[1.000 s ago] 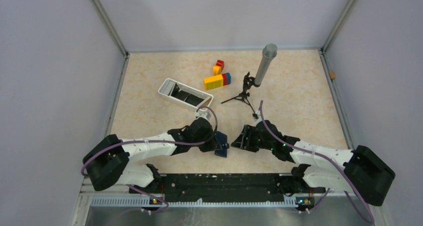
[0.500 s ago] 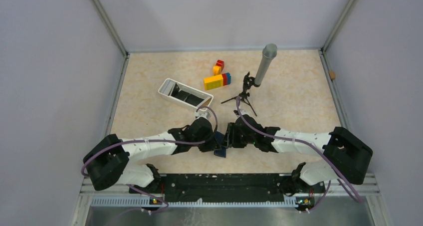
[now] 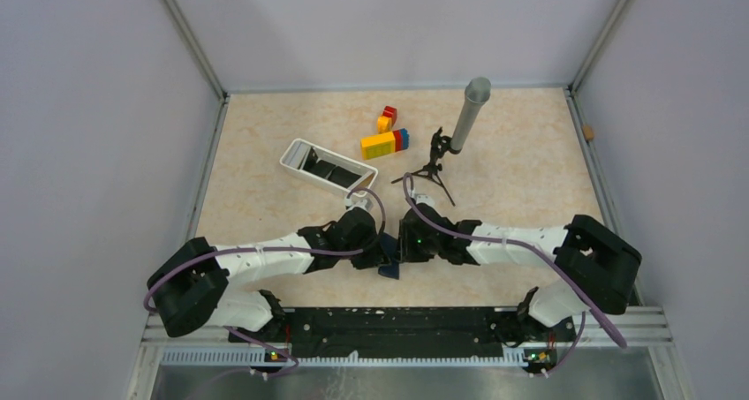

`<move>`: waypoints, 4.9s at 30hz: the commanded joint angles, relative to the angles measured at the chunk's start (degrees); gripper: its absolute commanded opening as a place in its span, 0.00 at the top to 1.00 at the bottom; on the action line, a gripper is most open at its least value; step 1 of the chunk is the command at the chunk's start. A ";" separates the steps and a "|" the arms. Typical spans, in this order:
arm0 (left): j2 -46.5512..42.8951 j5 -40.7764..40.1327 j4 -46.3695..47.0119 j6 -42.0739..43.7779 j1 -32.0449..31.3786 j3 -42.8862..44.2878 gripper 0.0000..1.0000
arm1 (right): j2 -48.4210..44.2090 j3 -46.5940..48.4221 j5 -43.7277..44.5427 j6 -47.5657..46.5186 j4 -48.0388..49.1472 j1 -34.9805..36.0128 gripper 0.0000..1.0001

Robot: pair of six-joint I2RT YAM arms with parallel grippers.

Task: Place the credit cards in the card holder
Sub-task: Close the card holder at the center of the board.

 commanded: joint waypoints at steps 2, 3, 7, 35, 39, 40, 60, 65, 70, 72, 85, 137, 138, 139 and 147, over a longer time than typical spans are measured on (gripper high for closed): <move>0.07 -0.93 -0.63 0.48 -0.27 1.48 1.00 | 1.55 3.26 2.68 -1.29 -1.78 1.17 0.69; 0.06 -0.88 -0.63 0.48 -0.27 1.47 1.00 | 1.61 3.90 3.36 -1.40 -2.49 1.59 0.68; -0.15 -1.37 -0.92 0.42 -0.27 1.44 1.00 | 2.02 5.99 8.08 -1.51 -6.69 3.02 0.65; -1.24 -4.22 -3.09 0.57 -0.27 1.42 1.00 | -4.35 1.87 12.22 2.71 -11.21 2.47 0.77; -1.22 -4.13 -3.13 0.57 -0.27 1.35 1.00 | -4.36 0.52 10.32 2.78 -8.81 1.79 0.83; -1.22 -4.09 -3.09 0.64 -0.27 1.31 1.00 | -4.36 0.29 9.86 2.92 -8.36 1.66 0.84; -0.90 -3.69 -3.00 0.71 -0.27 1.42 1.00 | -6.94 -3.25 5.96 3.92 -3.33 -0.19 0.90; -0.72 -3.51 -3.00 0.75 -0.27 1.41 1.00 | -8.06 -3.79 5.96 4.29 -2.76 -0.39 0.87; -0.61 -3.34 -2.91 0.75 -0.27 1.50 1.00 | -8.64 -4.13 5.91 4.36 -2.45 -0.40 0.87; -0.56 -3.34 -2.95 0.75 -0.27 1.51 1.00 | -8.64 -4.15 5.95 4.37 -2.37 -0.52 0.87; -0.41 -3.25 -3.00 0.92 -0.27 1.74 1.00 | -9.23 -4.19 6.06 4.25 -2.27 -0.56 0.92; -1.31 -3.25 -3.18 0.94 -0.28 1.35 1.00 | -5.49 -4.22 6.15 4.34 -2.48 -0.73 0.92; -1.29 -3.29 -3.17 0.86 -0.32 1.35 1.00 | -5.31 -4.28 6.07 4.34 -2.45 -0.77 0.92; -1.27 -3.27 -3.17 0.84 -0.28 1.34 1.00 | -5.25 -4.24 5.99 4.34 -2.42 -0.74 0.93; -1.37 -3.28 -3.17 0.83 -0.27 1.22 1.00 | -6.74 -5.54 5.77 4.19 -0.31 -0.70 1.00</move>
